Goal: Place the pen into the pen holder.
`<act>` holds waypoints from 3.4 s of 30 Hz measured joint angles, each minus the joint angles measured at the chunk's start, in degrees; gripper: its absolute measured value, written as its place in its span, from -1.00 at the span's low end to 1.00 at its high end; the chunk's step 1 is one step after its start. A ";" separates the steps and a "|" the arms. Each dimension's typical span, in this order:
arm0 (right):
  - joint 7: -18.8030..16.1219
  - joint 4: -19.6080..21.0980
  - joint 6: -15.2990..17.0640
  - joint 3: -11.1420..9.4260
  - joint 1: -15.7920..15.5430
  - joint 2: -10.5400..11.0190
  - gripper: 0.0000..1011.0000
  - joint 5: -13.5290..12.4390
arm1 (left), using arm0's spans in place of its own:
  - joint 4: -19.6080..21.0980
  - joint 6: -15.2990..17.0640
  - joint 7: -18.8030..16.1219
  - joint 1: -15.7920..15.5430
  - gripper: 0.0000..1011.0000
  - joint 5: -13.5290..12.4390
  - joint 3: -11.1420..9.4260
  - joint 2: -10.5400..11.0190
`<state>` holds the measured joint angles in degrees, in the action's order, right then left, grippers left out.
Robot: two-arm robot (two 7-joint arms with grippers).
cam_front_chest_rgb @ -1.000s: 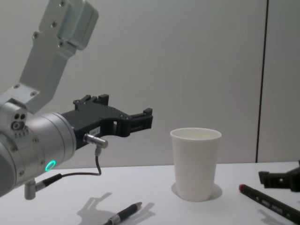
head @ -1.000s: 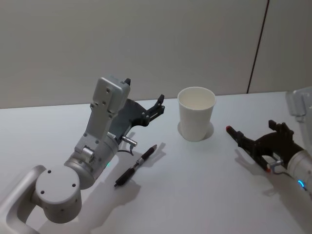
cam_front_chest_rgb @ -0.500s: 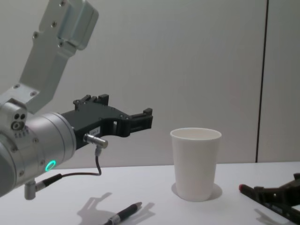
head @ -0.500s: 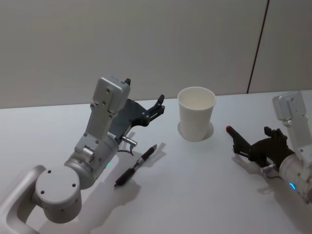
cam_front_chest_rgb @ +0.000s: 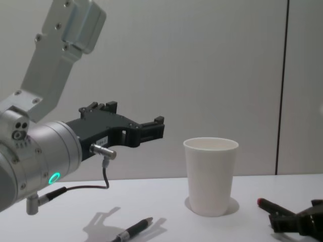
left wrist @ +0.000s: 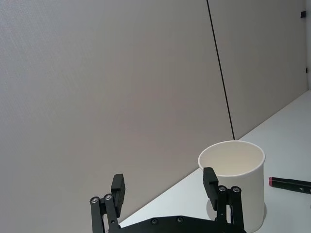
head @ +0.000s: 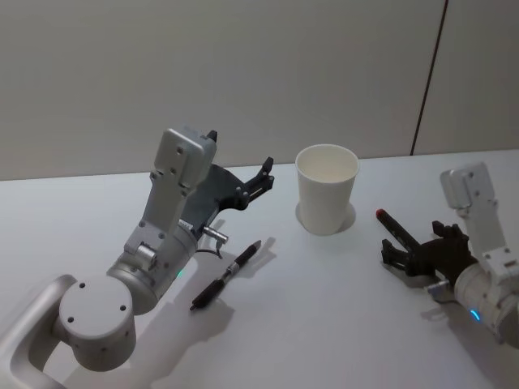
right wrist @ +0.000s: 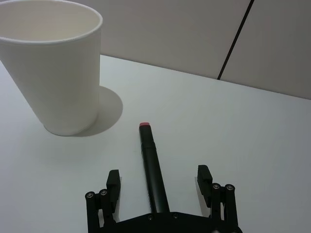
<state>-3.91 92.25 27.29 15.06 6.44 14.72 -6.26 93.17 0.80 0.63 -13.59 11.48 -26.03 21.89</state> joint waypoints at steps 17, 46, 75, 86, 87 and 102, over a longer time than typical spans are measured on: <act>0.02 -1.53 -0.52 0.20 0.39 -0.78 0.98 0.21 | 0.00 0.00 0.00 0.00 0.98 0.00 0.00 0.00; 1.21 -2.26 -0.52 -0.95 0.36 -1.80 0.98 -5.45 | 0.00 0.00 0.00 0.00 0.98 0.00 0.00 0.00; 1.62 -2.51 -0.46 -1.29 0.47 -2.06 0.35 -6.80 | 0.00 0.00 0.00 0.00 0.98 0.00 0.00 0.00; 0.79 -2.65 -0.85 -1.19 0.61 -2.12 -0.04 -6.14 | 0.00 0.00 0.00 0.00 0.98 0.00 0.00 0.00; 0.74 -2.66 -0.87 -1.19 0.62 -2.12 -0.09 -6.10 | 0.00 0.00 0.00 0.00 0.98 0.00 0.00 0.00; 0.33 -2.71 -1.17 -1.13 0.70 -2.15 -0.63 -5.65 | 0.00 0.00 0.00 0.00 0.98 0.00 0.00 0.00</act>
<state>-3.58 89.54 26.13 13.94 7.14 12.57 -11.91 93.17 0.80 0.63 -13.59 11.48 -26.02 21.90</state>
